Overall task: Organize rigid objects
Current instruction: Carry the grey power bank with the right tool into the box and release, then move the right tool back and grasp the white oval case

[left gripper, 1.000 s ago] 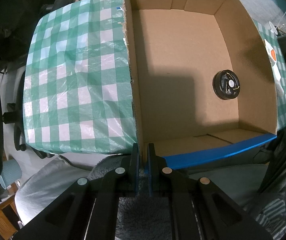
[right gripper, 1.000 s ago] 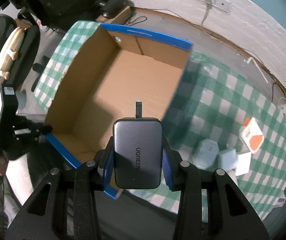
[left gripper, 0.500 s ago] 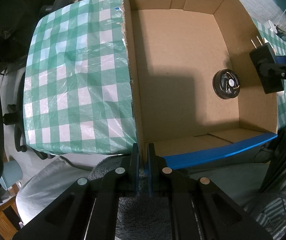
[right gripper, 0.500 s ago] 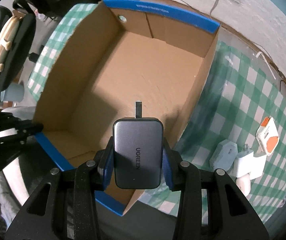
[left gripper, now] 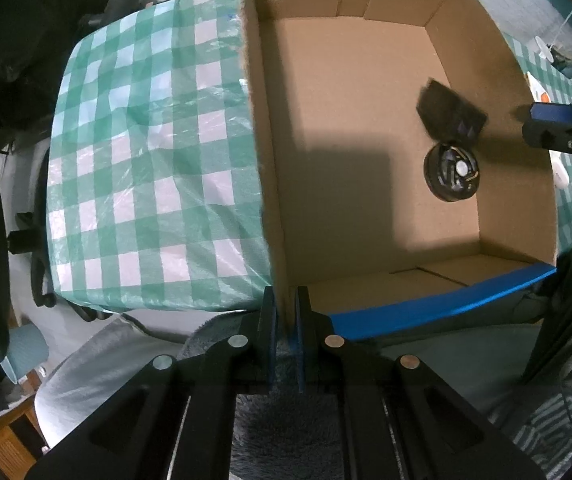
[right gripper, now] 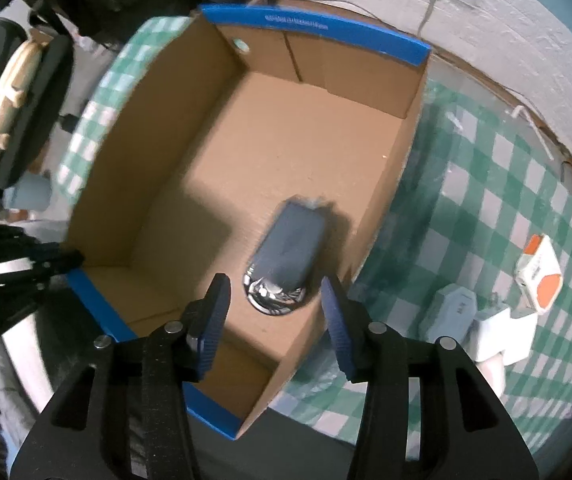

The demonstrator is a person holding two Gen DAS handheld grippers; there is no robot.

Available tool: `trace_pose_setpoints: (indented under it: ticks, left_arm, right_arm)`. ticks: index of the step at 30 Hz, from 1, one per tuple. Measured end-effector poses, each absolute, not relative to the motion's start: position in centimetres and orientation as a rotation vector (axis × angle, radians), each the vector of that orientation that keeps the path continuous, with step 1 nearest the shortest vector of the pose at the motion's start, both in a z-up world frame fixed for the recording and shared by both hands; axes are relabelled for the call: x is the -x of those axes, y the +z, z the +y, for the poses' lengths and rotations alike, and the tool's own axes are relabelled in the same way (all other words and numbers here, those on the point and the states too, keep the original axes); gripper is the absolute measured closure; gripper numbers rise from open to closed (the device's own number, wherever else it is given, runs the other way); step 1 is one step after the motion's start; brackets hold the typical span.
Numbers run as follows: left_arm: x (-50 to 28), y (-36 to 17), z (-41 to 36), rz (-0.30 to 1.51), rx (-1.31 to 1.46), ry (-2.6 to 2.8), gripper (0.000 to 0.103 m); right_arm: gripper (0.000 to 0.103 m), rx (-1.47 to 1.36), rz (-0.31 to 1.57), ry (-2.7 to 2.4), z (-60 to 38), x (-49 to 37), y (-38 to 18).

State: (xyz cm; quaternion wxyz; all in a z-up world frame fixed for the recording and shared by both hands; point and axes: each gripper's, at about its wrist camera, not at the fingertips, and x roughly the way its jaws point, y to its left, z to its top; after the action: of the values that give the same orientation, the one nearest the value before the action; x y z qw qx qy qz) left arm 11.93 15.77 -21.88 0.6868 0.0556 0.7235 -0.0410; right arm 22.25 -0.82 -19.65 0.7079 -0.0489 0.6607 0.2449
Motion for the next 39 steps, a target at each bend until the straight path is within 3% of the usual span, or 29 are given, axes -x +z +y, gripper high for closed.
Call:
trace_pose_setpoints:
  ticks: [6,24,39]
  left_arm:
    - [-11.7,-22.0,15.6,1.619,-0.128,-0.094,0.096]
    - [-11.6,-21.6,15.9,1.616,-0.148,-0.09,0.096]
    - [-11.6,-21.4,15.6,1.618,-0.147,-0.086,0.096]
  right_arm:
    - [0.036,0.133,1.416,0.501,-1.4,-22.0,-18.0]
    - [0.036,0.098,1.393,0.414,-11.1,-21.7,-15.5]
    - [0.036,0.078,1.493,0.326,-20.5,-21.4,-20.8]
